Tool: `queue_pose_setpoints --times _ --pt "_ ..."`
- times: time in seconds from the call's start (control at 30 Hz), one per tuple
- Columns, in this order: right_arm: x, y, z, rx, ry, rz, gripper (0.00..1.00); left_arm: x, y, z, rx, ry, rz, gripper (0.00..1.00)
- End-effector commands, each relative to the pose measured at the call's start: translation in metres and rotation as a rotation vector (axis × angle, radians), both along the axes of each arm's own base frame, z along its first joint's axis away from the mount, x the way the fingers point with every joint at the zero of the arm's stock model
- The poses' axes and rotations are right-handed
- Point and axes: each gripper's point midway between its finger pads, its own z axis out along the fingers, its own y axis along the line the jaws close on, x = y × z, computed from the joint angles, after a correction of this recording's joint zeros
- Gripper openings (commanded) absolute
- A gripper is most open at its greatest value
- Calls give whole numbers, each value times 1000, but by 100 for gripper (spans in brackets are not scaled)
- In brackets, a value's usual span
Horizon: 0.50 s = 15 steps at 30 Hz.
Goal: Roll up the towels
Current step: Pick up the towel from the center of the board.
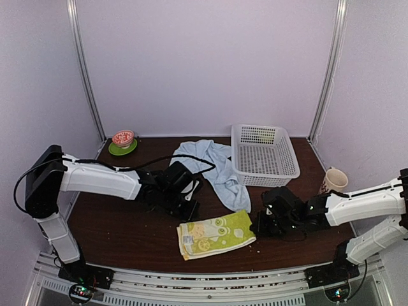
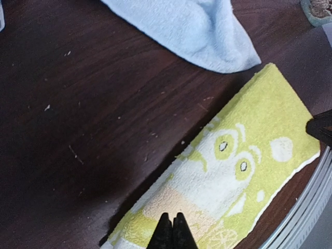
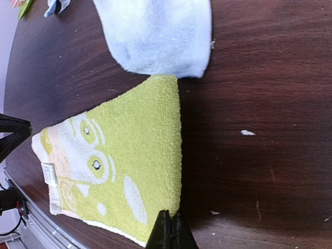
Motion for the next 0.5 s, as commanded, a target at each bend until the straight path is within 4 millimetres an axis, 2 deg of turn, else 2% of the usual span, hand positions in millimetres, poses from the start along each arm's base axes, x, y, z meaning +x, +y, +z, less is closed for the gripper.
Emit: queue_pose_setpoints --times 0.0,0.17,0.47 --pt "3 -37 -13 -181 -28 -53 0 -3 -10 10 -15 6 -68 1" --pt "7 -25 -5 -231 -67 4 0 -12 -17 21 -76 20 -86 1" --pt "4 2 13 -261 -117 94 0 -24 -18 5 -76 56 -79 0"
